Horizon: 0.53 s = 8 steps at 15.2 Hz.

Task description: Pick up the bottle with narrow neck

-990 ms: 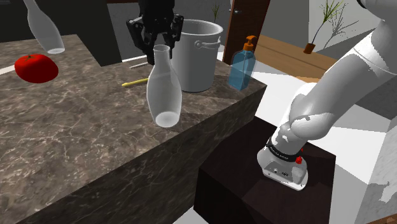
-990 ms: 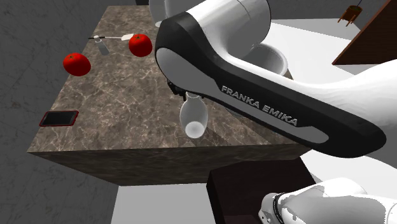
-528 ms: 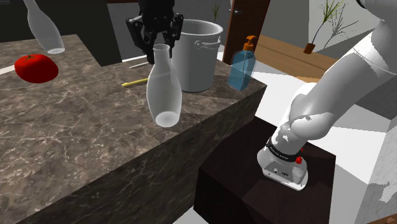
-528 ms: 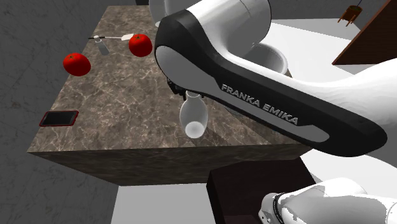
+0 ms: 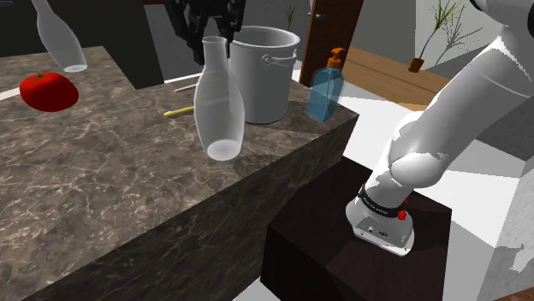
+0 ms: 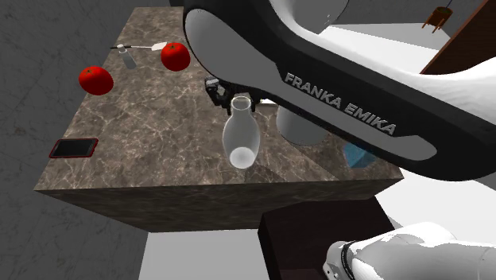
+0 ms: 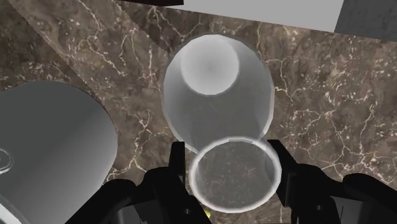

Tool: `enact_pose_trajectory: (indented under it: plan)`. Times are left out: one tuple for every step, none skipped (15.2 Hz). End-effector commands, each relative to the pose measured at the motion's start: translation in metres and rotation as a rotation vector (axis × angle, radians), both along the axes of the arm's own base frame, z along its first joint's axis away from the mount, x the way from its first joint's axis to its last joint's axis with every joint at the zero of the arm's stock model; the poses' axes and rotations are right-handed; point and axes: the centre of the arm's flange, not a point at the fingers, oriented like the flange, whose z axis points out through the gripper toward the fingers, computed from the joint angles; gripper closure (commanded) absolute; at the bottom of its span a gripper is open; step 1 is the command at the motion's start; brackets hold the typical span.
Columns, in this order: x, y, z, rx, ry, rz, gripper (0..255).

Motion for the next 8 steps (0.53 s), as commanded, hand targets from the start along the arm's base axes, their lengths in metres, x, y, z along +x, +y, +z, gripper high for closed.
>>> enact_pose_trajectory:
  plan:
    - [-0.001,0.000,0.010,0.000,0.000,0.000,255]
    - [-0.001,0.000,0.016,0.000,0.000,0.000,255]
    - [-0.001,0.000,0.021,0.000,0.000,0.000,255]
    - [-0.001,0.000,0.026,0.000,0.000,0.000,255]
    - [-0.001,0.000,0.031,0.000,0.000,0.000,255]
    - [-0.001,0.000,0.037,0.000,0.000,0.000,255]
    - [-0.001,0.000,0.038,0.000,0.000,0.000,255]
    - [-0.001,0.000,0.038,0.000,0.000,0.000,255]
